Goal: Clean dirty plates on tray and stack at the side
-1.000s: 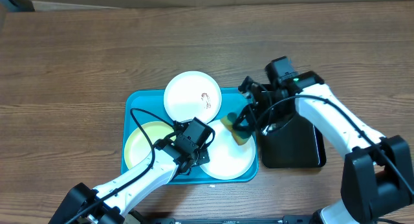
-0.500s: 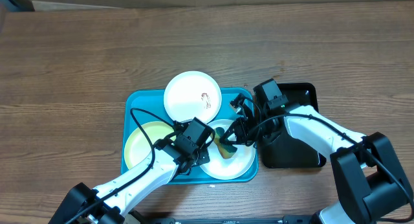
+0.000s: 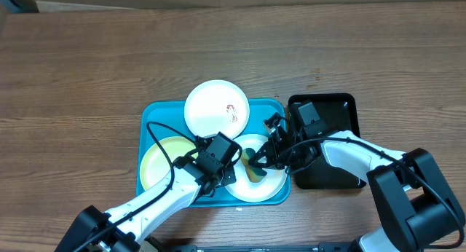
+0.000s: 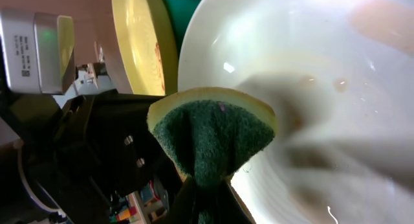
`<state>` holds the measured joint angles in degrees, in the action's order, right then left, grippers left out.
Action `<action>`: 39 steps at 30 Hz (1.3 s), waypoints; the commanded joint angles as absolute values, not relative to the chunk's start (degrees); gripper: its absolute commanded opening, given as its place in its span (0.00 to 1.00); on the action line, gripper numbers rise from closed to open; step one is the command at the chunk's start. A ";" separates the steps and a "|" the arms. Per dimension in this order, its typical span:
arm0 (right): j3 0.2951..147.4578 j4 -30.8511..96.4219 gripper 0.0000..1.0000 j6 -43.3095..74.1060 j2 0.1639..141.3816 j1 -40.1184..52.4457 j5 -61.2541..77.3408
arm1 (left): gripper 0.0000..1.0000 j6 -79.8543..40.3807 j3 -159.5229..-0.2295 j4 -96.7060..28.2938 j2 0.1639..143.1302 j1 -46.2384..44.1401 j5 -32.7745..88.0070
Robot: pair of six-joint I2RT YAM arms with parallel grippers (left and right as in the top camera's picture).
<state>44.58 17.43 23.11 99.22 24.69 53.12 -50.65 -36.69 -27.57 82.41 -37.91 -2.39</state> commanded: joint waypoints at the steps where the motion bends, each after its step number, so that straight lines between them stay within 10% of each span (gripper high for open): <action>1: 43.72 16.01 0.04 24.25 98.26 24.82 53.01 | 0.04 -49.91 -35.75 -27.83 83.57 -38.26 -2.92; 23: 43.46 15.44 0.04 31.53 98.26 28.67 36.71 | 0.04 -49.91 -35.75 -28.45 83.57 -38.26 -2.96; 39: 50.17 15.77 0.04 25.19 96.66 21.43 57.32 | 0.04 -48.93 -35.75 -28.47 83.57 -38.26 -2.96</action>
